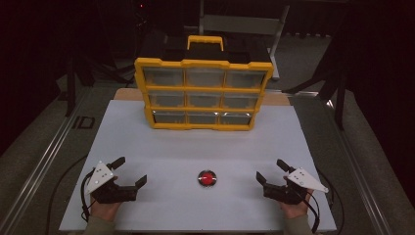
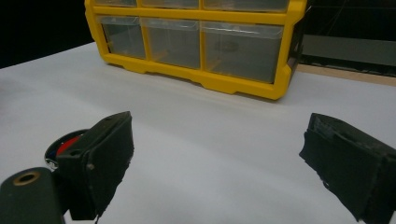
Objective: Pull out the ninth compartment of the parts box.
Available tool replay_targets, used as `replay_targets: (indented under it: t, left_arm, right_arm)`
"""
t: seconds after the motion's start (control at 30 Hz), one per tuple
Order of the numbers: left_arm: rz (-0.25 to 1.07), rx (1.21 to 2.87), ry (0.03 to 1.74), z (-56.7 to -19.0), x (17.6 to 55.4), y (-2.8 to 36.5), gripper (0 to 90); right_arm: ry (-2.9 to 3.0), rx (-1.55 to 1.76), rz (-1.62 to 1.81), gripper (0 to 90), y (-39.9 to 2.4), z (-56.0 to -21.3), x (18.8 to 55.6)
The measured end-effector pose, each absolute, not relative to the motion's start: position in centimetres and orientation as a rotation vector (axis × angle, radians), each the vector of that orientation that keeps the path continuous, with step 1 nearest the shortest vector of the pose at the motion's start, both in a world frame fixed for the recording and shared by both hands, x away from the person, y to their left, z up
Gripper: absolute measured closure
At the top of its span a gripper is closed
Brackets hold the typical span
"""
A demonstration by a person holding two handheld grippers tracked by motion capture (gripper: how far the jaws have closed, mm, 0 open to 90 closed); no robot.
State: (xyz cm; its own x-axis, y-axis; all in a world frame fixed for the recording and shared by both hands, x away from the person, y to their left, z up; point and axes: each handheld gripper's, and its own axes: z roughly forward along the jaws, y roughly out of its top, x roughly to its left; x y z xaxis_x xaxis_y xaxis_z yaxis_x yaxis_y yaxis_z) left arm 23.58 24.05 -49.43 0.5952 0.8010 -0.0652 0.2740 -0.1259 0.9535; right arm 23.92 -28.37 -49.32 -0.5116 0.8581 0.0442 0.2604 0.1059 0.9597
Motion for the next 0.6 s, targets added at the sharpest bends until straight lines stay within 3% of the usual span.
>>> replay_targets:
  t: [0.6]
  left_arm:
    - [0.588, 1.692, 0.908, -49.6, 23.5, 23.9, 0.0]
  right_arm:
    - [1.838, 1.113, 1.462, 7.6, -27.8, -48.0, 24.3]
